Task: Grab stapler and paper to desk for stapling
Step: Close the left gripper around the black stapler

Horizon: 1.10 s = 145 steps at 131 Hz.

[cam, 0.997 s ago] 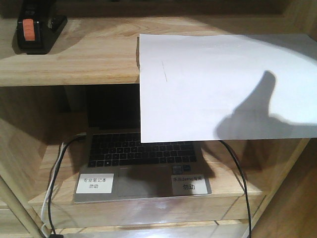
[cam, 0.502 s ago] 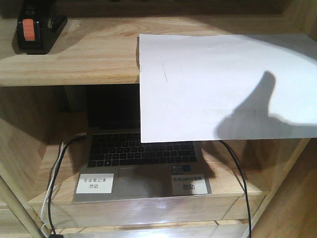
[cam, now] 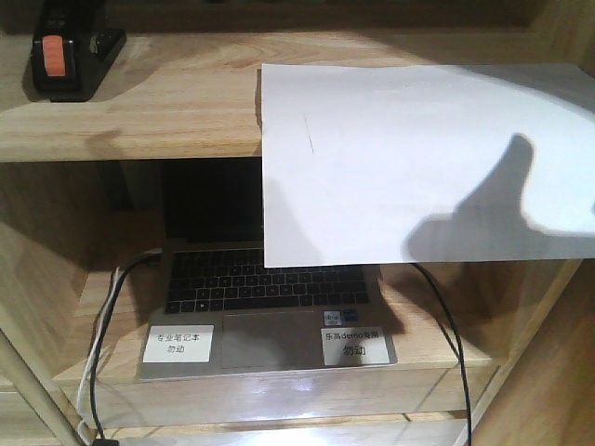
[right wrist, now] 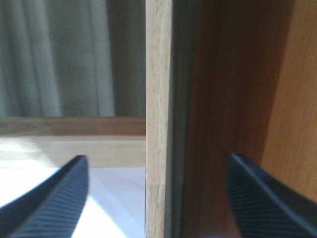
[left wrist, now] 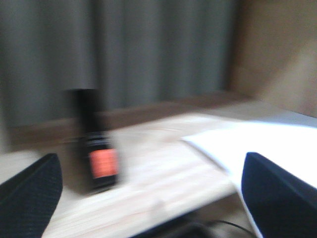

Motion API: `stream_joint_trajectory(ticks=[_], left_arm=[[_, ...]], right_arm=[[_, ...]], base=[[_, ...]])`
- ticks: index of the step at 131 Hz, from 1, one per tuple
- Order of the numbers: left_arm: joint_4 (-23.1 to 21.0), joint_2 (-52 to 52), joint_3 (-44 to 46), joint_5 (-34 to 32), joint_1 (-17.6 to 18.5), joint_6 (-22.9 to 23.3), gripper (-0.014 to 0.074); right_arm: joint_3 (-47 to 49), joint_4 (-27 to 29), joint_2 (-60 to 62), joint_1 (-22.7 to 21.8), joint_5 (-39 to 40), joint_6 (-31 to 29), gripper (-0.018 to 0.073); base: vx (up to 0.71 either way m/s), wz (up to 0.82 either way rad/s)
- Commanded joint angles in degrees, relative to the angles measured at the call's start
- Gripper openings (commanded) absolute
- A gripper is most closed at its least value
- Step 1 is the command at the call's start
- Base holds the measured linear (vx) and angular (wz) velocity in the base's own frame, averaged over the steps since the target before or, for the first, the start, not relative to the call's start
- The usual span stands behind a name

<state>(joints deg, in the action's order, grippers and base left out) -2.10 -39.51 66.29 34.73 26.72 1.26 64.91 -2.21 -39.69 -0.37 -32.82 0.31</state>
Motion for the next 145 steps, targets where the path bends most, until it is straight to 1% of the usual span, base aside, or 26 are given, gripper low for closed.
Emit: stream_joint_trajectory(ticks=[1,16,28,57,68,74,77,78,80,81,82,83,88,89,90,91,92,97,103,113,122,133,145], left_arm=[[-0.5,-2.4,1.4,-6.1,3.9,0.1,0.0698],[-0.5,-5.4,1.4,-7.2,9.2,0.1,0.0695],[-0.4,-7.7,1.4,-7.5,11.8,0.1,0.0695],[-0.2,-11.0,1.5,-7.9,12.3,0.5,0.0694],[1.3,-11.7,2.1,-8.0,12.3,1.5,0.0692],[3.6,-12.5,3.0,-7.7,12.3,3.7,0.0692],[5.4,-13.0,3.7,-7.3,12.3,5.5,0.0691],[5.9,-13.0,3.9,-7.3,12.3,5.5,0.0691],[7.5,-13.5,4.4,-6.9,12.3,7.1,0.0690],[7.5,-13.7,4.6,-6.7,12.3,7.7,0.0690],[8.6,-13.8,5.1,-6.6,12.3,8.3,0.0690],[8.6,-14.0,5.1,-6.4,12.3,8.9,0.0690],[12.8,-15.2,7.2,-4.8,12.3,13.4,0.0687],[13.4,-15.4,7.2,-4.8,12.3,13.4,0.0687],[14.0,-15.8,7.8,-4.3,12.3,14.7,0.0687],[14.6,-15.8,8.1,-4.0,12.3,14.7,0.0686],[15.2,-16.2,8.4,-3.7,12.3,16.0,0.0686],[18.7,-17.3,10.5,-2.1,12.3,19.5,0.0685],[22.5,-19.1,12.9,0.0,12.3,22.8,0.0685],[27.7,-21.5,16.7,3.2,12.3,26.2,0.0683],[30.7,-23.8,20.2,6.4,12.3,28.5,0.0682],[33.2,-27.0,24.7,10.7,12.3,31.0,0.0681],[34.7,-30.5,29.7,15.2,12.3,31.1,0.0681]], right_arm=[[1.4,-0.2,-0.4,-0.3,4.0,-0.3,0.0497],[1.4,-0.2,-0.4,-0.3,4.0,-0.3,0.0479],[1.4,-0.2,-0.4,-0.3,4.0,-0.3,0.0470],[1.4,-0.2,-0.4,-0.3,4.0,-0.3,0.0470],[1.4,-0.2,-0.4,-0.3,4.0,-0.3,0.0470],[1.4,-0.2,-0.4,-0.3,4.0,-0.3,0.0470],[1.4,-0.2,-0.4,-0.3,4.0,-0.3,0.0470],[1.4,-0.2,-0.4,-0.3,4.0,-0.3,0.0470],[1.4,-0.2,-0.4,-0.3,4.0,-0.3,0.0470],[1.4,-0.2,-0.4,-0.3,4.0,-0.3,0.0470],[1.4,-0.2,-0.4,-0.3,4.0,-0.3,0.0470],[1.4,-0.2,-0.4,-0.3,4.0,-0.3,0.0470],[1.4,-0.2,-0.4,-0.3,4.0,-0.3,0.0470],[1.4,-0.2,-0.4,-0.3,4.0,-0.3,0.0470],[1.4,-0.2,-0.4,-0.3,4.0,-0.3,0.0470],[1.4,-0.2,-0.4,-0.3,4.0,-0.3,0.0470],[1.4,-0.2,-0.4,-0.3,4.0,-0.3,0.0470],[1.4,-0.2,-0.4,-0.3,4.0,-0.3,0.0470],[1.4,-0.2,-0.4,-0.3,4.0,-0.3,0.0470],[1.4,-0.2,-0.4,-0.3,4.0,-0.3,0.0470],[1.4,-0.2,-0.4,-0.3,4.0,-0.3,0.0470],[1.4,-0.2,-0.4,-0.3,4.0,-0.3,0.0470],[1.4,-0.2,-0.4,-0.3,4.0,-0.3,0.0470]], base=[[0.00,0.00],[0.00,0.00],[0.00,0.00],[0.00,0.00],[0.00,0.00],[0.00,0.00],[0.00,0.00],[0.00,0.00],[0.00,0.00],[0.00,0.00],[0.00,0.00],[0.00,0.00],[0.00,0.00],[0.00,0.00],[0.00,0.00],[0.00,0.00],[0.00,0.00],[0.00,0.00],[0.00,0.00],[0.00,0.00],[0.00,0.00],[0.00,0.00],[0.00,0.00]])
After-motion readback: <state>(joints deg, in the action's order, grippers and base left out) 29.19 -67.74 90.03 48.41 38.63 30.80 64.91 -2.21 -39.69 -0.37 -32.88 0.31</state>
